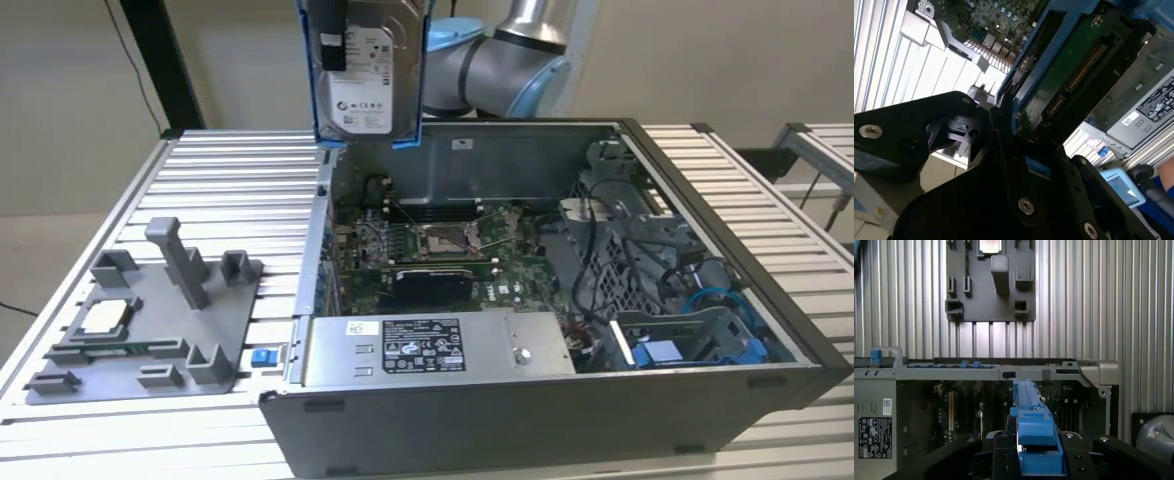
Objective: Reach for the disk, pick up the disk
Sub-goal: 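Pick up the disk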
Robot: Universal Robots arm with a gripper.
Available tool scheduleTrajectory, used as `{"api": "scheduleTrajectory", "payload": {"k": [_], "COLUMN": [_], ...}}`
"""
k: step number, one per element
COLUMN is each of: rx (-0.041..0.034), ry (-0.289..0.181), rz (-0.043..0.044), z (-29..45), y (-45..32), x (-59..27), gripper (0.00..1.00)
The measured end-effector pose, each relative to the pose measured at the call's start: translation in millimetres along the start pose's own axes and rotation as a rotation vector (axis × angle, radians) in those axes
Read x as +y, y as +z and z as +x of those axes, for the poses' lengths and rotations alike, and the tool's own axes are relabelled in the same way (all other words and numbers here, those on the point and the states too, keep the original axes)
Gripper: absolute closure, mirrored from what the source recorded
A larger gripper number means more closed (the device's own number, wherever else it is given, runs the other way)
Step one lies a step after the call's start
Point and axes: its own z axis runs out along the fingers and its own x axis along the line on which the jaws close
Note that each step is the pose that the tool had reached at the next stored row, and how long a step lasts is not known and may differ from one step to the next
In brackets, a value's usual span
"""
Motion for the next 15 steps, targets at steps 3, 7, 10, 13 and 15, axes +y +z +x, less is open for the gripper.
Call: {"api": "scheduleTrajectory", "payload": {"k": [3, 7, 10, 13, 15], "rx": [0.0000, 0.0001, -0.0001, 0.0000, -0.0001], "ry": [0.000, 0.000, 0.000, 0.000, 0.000], "rz": [0.0000, -0.0003, 0.0000, -0.0001, -0.0001], "z": [0.3, 0.4, 0.4, 0.4, 0.4], "y": [-0.4, -1.0, -0.9, -0.9, -0.9], "x": [-8.0, -16.0, -17.0, -17.2, -17.2], "gripper": [1.00, 1.00, 1.00, 1.00, 1.00]}}
